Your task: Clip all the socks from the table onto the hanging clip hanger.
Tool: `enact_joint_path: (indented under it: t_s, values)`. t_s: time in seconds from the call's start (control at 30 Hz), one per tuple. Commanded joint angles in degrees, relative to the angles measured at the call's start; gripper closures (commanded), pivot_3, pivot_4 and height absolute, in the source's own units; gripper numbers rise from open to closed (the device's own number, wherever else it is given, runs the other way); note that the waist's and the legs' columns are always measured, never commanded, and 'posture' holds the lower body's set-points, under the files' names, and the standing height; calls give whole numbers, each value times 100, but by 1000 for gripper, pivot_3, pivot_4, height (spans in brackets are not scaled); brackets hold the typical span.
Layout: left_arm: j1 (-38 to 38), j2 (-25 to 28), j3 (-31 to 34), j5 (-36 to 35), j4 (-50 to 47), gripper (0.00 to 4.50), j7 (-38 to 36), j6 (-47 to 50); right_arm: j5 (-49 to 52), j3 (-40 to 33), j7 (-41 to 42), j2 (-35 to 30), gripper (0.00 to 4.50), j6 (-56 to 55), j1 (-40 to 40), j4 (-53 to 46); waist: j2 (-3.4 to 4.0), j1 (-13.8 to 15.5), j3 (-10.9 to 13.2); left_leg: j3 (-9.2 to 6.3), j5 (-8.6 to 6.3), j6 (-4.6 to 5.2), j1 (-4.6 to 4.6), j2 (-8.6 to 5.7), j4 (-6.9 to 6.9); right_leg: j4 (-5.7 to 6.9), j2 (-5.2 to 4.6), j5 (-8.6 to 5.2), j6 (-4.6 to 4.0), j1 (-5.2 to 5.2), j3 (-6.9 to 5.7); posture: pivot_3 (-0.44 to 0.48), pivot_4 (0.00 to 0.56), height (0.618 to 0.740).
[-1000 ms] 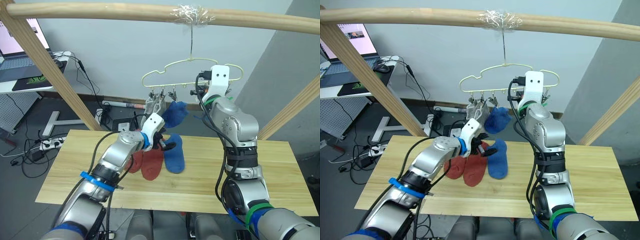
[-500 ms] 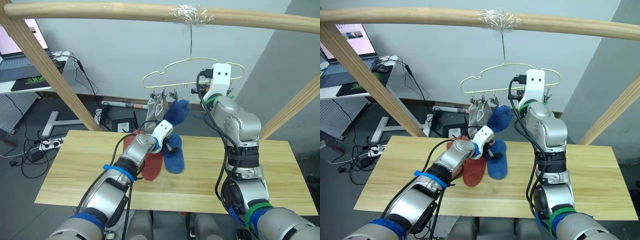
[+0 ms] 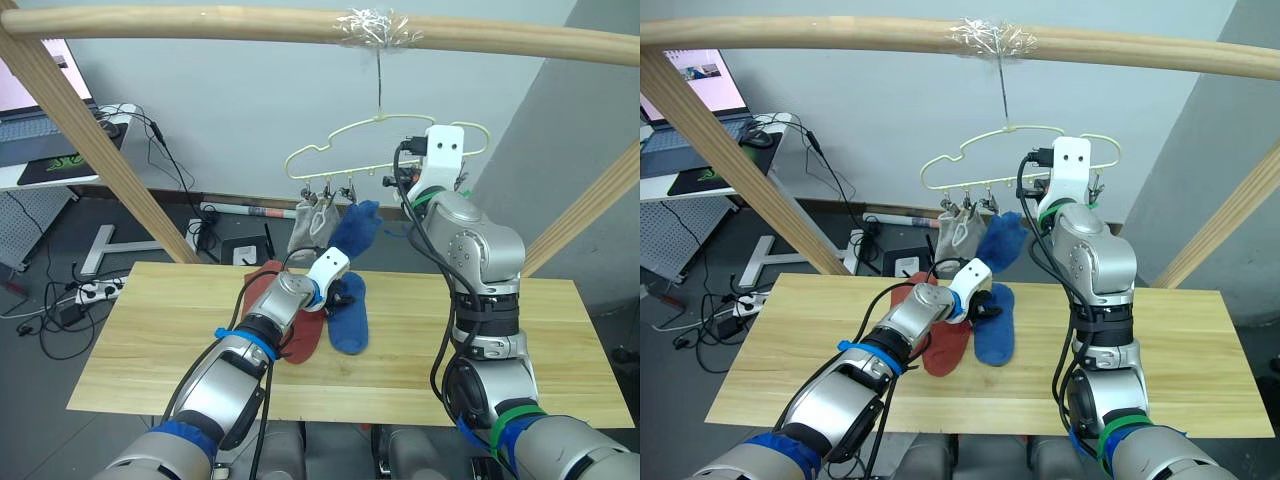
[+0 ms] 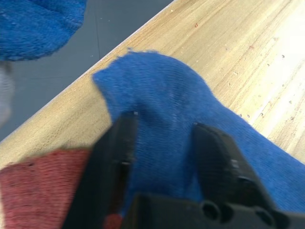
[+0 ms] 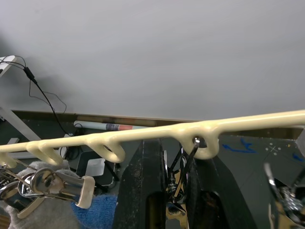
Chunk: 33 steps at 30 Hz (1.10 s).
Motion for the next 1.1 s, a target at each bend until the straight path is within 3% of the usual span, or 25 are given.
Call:
enact_joint_path:
  t_s: [0.03,0.13,0.47,0.6,0.97,1.1]
  values:
    - [2,-47,70,46,-45,3642,-55,-69,57,-14,-19,-12,4375,-40,-55,-323,0,-3,0,0,0,0,0,0,0,0,0,0,0,0,0,73,179,740]
    - [15,-58,80,72,-54,4475,-59,-96,57,-20,-17,-10,4375,-38,-55,-316,0,-3,0,0,0,0,0,0,0,0,0,0,0,0,0,73,179,740]
    - [-106,-109,233,64,-13,4475,31,-499,58,-28,-29,-5,4375,13,-2,-395,0,-4,0,0,0,0,0,0,0,0,0,0,0,0,0,64,182,740]
    - [-121,-113,361,-30,-174,3626,-45,-587,51,-31,-33,-7,4375,29,5,-413,0,-6,0,0,0,0,0,0,0,-1,0,0,0,0,0,64,183,740]
    - [-85,-273,-88,430,-234,140,-289,-362,45,-38,-30,-21,4375,12,-11,-413,0,-8,0,0,0,0,0,-1,0,-1,0,0,0,0,0,57,183,740]
    - [-178,-422,-293,666,30,14,-329,-207,46,-45,-33,-32,4375,40,12,-457,0,-9,0,0,0,0,0,-1,0,-1,0,0,0,0,0,57,183,740]
